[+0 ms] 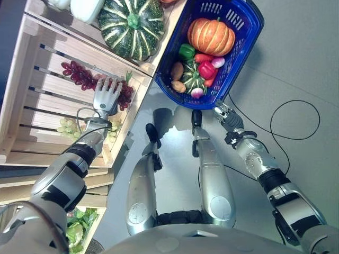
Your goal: Pick up fruits and vegetables into the basket
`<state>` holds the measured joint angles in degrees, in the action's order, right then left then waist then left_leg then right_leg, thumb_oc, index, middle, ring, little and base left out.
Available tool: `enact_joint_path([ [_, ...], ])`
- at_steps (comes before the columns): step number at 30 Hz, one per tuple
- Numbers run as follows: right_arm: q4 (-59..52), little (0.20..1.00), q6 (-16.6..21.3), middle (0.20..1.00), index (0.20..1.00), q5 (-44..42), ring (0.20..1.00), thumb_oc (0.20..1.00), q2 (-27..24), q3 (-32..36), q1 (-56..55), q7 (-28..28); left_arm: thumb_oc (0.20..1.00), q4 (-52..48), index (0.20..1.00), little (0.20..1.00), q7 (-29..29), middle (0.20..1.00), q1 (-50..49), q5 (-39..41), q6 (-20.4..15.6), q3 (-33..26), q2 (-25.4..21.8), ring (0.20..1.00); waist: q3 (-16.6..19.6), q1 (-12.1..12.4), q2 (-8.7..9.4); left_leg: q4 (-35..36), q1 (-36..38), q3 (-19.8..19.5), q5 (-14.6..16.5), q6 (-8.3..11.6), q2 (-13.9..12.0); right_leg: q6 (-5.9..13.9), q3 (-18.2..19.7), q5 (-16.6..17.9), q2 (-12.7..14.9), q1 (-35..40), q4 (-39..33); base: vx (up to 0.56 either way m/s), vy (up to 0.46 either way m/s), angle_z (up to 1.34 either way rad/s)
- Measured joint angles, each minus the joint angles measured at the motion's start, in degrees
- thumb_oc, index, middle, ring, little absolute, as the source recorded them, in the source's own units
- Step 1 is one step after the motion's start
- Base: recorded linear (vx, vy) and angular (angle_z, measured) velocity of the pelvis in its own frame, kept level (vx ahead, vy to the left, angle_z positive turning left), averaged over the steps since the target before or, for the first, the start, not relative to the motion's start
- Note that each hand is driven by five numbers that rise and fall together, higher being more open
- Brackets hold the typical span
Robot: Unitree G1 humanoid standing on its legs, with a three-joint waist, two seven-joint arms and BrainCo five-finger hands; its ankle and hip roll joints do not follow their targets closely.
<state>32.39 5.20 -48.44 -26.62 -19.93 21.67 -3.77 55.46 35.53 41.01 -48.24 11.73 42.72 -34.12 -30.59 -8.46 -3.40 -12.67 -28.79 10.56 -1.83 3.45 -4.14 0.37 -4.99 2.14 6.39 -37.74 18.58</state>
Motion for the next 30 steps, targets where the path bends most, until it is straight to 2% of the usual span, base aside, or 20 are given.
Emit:
enact_joint_path([
  [12,-3.44,1.0,1.05,1.0,1.0,-1.15,1.0,1.0,-1.36,1.55,0.62,0.99,1.0,2.09,1.0,1.0,-0.92,1.0,3.55,-1.2,3.24,-0.61,-1.54,1.0,-0.34,-1.42,0.58,-7.84,-7.99,0.01,2.44,-0.75,-0.32,0.36,0.98,-0.29,0.51,-6.24,3.57,0.0,0.0,-0.01],
  [18,-3.61,1.0,2.31,1.0,1.0,-1.64,1.0,1.0,-1.45,1.74,0.59,1.07,1.0,2.09,1.0,1.0,1.35,1.0,5.22,-3.8,5.65,-0.99,-2.9,1.0,-0.57,-2.08,1.03,-11.32,-12.01,-0.02,3.63,-0.91,-0.96,0.37,1.32,-0.29,0.27,-9.57,5.17,0.02,-0.002,-0.02],
  [30,-5.89,1.0,4.47,1.0,1.0,-2.25,1.0,1.0,-1.46,1.73,0.54,1.05,1.0,2.66,1.0,1.0,0.01,1.0,7.98,-5.88,6.23,-0.96,-3.26,1.0,-0.81,-3.06,1.63,-14.71,-15.57,-0.13,5.44,-0.76,-1.96,0.28,2.29,-0.36,-0.66,-12.59,6.41,0.02,0.0,-0.04],
])
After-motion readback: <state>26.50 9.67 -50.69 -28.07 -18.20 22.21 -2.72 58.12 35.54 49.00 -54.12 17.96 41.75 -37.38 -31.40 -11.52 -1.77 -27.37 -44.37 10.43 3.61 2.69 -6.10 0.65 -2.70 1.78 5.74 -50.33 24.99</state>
